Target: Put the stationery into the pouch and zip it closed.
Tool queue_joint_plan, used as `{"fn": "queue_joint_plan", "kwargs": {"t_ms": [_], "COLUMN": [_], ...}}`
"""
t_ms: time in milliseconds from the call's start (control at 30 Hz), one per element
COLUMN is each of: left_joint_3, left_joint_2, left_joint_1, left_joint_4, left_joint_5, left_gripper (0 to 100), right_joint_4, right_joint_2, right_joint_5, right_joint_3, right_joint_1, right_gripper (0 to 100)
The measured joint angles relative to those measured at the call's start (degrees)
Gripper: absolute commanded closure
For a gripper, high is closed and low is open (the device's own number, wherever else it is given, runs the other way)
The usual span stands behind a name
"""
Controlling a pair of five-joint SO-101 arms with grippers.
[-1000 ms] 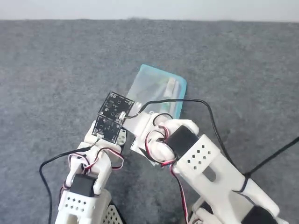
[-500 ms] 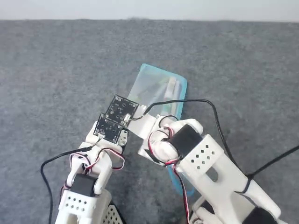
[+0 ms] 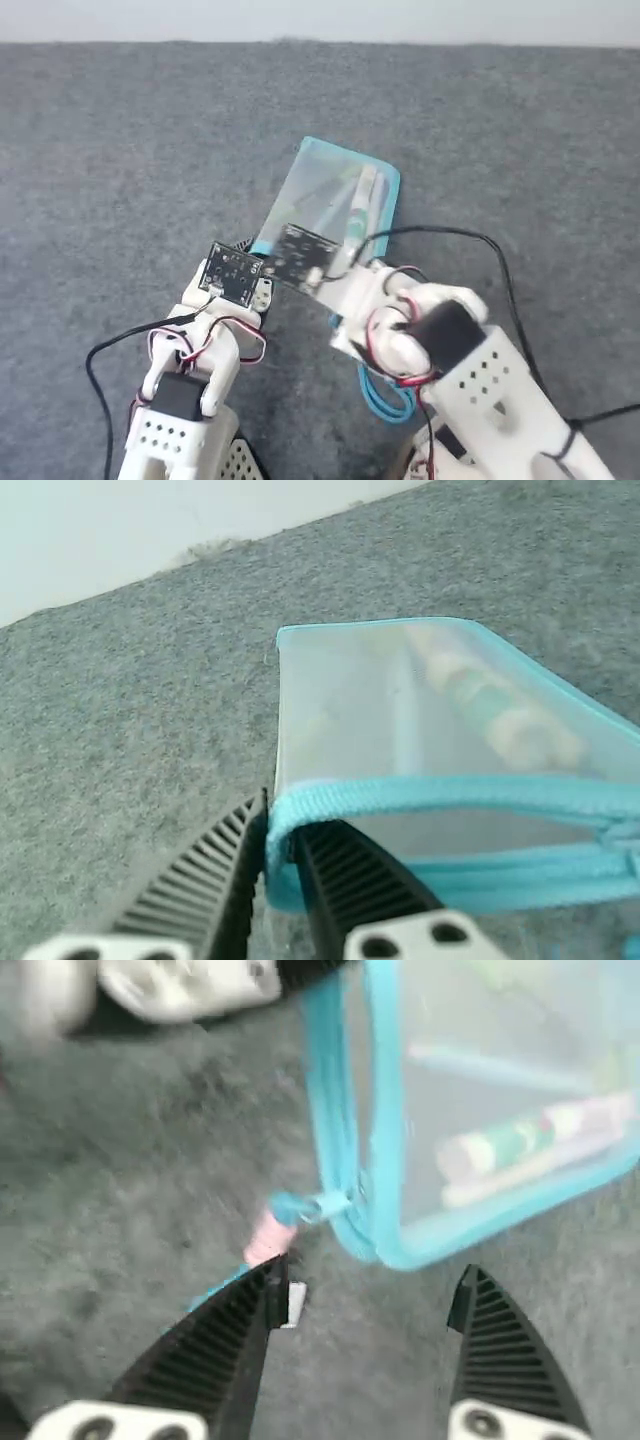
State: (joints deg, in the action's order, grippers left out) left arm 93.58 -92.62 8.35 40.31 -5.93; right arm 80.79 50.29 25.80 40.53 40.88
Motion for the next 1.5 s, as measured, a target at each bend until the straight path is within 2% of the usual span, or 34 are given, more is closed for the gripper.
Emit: {"fn": "queue_joint_plan", "kwargs": {"t_ms": [167, 333, 767, 933, 1300, 1367, 1500], "left_joint_3": [0.0, 0.0, 0.0, 0.0, 0.0, 0.0, 0.0], "left_joint_2": [0.0, 0.0, 0.0, 0.0, 0.0, 0.0, 0.0], "left_joint_1": [0.0, 0.0, 0.0, 0.0, 0.0, 0.0, 0.0], "left_joint_4": [0.0, 0.0, 0.0, 0.0, 0.0, 0.0, 0.0], "left_joint_5": [0.0, 0.0, 0.0, 0.0, 0.0, 0.0, 0.0], "left_gripper": [99, 99, 99, 99, 99, 99, 99], "right_joint_4": [-7.74, -16.35, -26.2, -30.07, -34.02, -34.11, -34.11], "right_joint_2": [2.81, 3.16, 3.08, -1.14, -3.87, -3.87, -3.87], "right_joint_5": [2.11, 3.52, 3.69, 3.78, 10.29, 10.29, 10.29], "right_joint_3": [11.87, 18.73, 20.92, 20.92, 20.92, 20.92, 20.92], "right_joint_1": [-4.4, -4.48, -4.4, -4.31, -4.31, -4.31, -4.4], "right_gripper": [74.2, 74.2, 74.2, 74.2, 74.6, 76.9, 90.3]}}
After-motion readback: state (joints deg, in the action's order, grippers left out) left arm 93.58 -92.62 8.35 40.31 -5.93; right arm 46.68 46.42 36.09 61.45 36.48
